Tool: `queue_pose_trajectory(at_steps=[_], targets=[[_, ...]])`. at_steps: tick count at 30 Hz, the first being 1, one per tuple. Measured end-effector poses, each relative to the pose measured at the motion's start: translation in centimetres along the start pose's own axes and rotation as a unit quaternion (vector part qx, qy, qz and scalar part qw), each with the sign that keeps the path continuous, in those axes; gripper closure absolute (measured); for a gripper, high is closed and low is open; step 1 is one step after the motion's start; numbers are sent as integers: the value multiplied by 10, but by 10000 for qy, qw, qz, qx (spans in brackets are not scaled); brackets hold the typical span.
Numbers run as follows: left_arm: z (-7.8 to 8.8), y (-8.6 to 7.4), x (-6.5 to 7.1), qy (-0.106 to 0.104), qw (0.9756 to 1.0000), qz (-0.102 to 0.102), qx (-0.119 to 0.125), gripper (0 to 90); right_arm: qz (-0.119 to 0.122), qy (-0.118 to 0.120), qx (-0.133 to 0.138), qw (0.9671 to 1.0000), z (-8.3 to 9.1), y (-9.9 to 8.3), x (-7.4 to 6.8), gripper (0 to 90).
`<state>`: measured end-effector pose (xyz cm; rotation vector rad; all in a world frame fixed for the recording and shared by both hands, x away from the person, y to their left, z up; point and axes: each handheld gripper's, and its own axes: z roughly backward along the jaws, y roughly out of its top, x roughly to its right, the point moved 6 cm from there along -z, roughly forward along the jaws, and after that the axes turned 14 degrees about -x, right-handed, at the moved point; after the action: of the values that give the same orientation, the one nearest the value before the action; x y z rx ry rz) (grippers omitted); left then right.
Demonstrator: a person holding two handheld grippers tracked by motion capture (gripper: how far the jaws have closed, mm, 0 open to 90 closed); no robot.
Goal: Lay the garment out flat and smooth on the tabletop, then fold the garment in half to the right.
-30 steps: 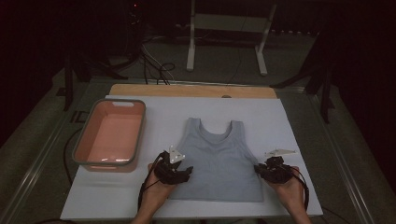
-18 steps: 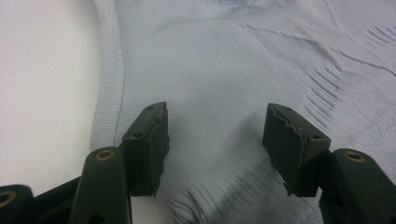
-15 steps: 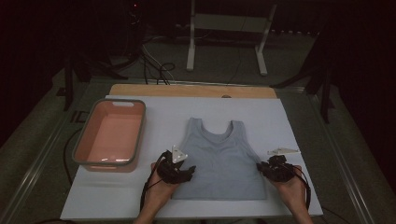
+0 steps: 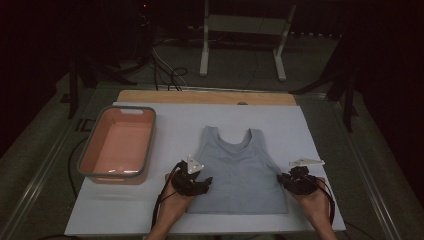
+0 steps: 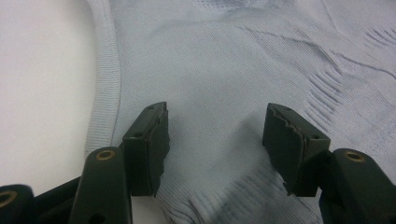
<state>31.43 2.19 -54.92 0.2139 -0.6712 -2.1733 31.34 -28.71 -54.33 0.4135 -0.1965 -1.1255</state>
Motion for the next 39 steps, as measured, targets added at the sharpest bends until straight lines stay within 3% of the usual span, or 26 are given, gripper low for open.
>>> queue_pose_trajectory(at_steps=[11,19,20,21,22,28,32,39], targets=[[-3,4,3,-53,10000,29,48,413,2,39,20,10000,1,-2,3,791],[4,8,1,-123,9995,115,249,364,-14,-2,59,10000,-2,-1,6,769],[6,8,0,-113,9995,140,274,364,-17,-36,70,10000,-2,-1,6,730],[6,8,-1,-97,9994,152,287,348,-35,-93,87,9999,-2,-1,7,621],[7,8,-2,-91,9994,170,293,339,-69,-101,109,9999,-2,-1,8,567],[11,9,-5,-70,9988,324,368,278,-234,-79,321,9992,4,-2,11,296],[12,7,-7,-38,9986,400,356,252,-301,-101,558,9979,10,0,10,218],[11,2,-12,-36,9982,524,271,260,-174,-81,856,9961,19,1,4,202]])
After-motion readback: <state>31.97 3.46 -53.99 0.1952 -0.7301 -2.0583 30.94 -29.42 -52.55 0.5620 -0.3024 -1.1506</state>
